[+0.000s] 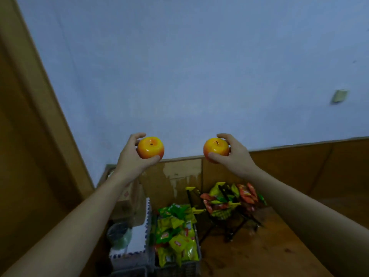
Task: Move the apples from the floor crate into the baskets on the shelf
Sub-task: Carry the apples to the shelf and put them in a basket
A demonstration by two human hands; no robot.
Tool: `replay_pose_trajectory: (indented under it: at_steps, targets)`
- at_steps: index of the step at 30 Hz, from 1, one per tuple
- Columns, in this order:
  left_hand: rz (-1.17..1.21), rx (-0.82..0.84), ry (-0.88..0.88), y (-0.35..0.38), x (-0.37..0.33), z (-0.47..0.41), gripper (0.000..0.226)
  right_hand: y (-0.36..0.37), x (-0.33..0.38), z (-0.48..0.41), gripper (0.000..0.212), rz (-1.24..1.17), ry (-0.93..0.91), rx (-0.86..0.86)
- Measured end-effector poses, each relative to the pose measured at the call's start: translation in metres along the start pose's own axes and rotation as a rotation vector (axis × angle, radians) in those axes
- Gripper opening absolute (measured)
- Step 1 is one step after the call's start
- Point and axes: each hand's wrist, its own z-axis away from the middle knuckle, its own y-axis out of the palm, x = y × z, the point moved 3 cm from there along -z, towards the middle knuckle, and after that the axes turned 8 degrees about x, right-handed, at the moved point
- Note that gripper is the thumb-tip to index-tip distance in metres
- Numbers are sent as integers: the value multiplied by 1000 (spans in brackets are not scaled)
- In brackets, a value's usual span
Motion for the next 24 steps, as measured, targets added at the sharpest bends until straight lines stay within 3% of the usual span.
replay_pose_trajectory:
  at_steps: [11, 24]
  targets:
    - [135, 246, 206, 174, -107, 9, 87, -176, -68, 145, 72, 181, 184, -216]
    - [212, 413, 301, 298, -213, 104, 78, -289, -81, 305, 70, 190, 277, -328]
